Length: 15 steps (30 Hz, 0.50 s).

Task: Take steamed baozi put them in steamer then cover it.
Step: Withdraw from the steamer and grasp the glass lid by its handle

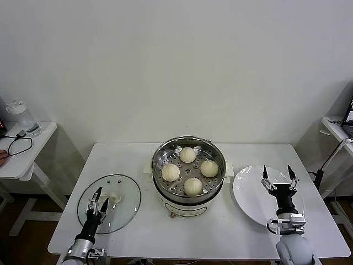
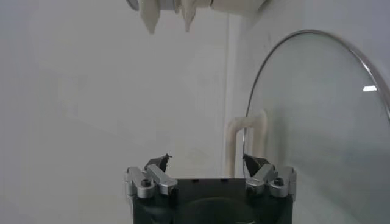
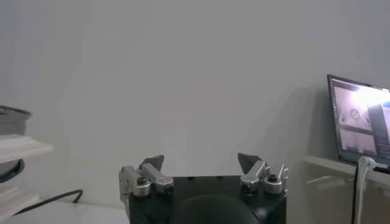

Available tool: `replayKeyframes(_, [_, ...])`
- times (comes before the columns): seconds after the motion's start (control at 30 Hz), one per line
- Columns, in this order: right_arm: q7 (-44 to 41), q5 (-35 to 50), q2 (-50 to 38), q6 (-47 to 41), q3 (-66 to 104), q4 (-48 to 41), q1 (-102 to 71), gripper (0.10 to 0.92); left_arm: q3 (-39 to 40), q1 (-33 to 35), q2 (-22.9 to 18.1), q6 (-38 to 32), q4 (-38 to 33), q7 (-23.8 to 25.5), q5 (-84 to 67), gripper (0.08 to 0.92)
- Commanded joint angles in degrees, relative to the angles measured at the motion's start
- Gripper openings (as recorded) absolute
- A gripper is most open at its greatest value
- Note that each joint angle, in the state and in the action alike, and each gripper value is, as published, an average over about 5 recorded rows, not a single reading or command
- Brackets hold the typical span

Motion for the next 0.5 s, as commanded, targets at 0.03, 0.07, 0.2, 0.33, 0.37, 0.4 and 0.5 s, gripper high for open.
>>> replayKeyframes(0.03, [-0.2, -0.8, 0.5, 0.3, 0.3, -0.3, -0.3, 0.823, 0.8, -3.4, 0.0, 0.6, 2.2, -0.2, 0.4, 0.823])
replayKeyframes(0.07, [-0.2, -1.0, 0.5, 0.4, 0.4, -0.4, -0.3, 0.823, 0.9, -3.6, 0.0, 0.6, 2.3, -0.3, 0.3, 0.823])
replayKeyframes(0.2, [-0.5, -1.3, 0.6, 0.7, 0.6, -0.6, -0.4, 0.823, 1.4, -4.4, -0.1, 0.8, 2.9, -0.5, 0.2, 0.823])
replayKeyframes(0.33, [-0.5, -1.4, 0.7, 0.9, 0.8, -0.6, -0.5, 0.823, 1.7, -5.2, -0.1, 1.0, 3.3, -0.5, 0.1, 0.823])
replayKeyframes(0.37, [-0.5, -1.5, 0.7, 0.9, 0.9, -0.6, -0.5, 0.823, 1.8, -5.3, -0.2, 1.0, 3.4, -0.6, 0.1, 0.823])
replayKeyframes(0.4, [-0.6, -1.5, 0.7, 0.9, 0.9, -0.6, -0.5, 0.823, 1.8, -5.5, -0.2, 1.0, 3.5, -0.6, 0.1, 0.823])
replayKeyframes(0.5, [-0.6, -1.6, 0.8, 0.9, 1.1, -0.6, -0.6, 0.823, 2.0, -5.9, -0.2, 1.0, 3.9, -0.6, 0.0, 0.823])
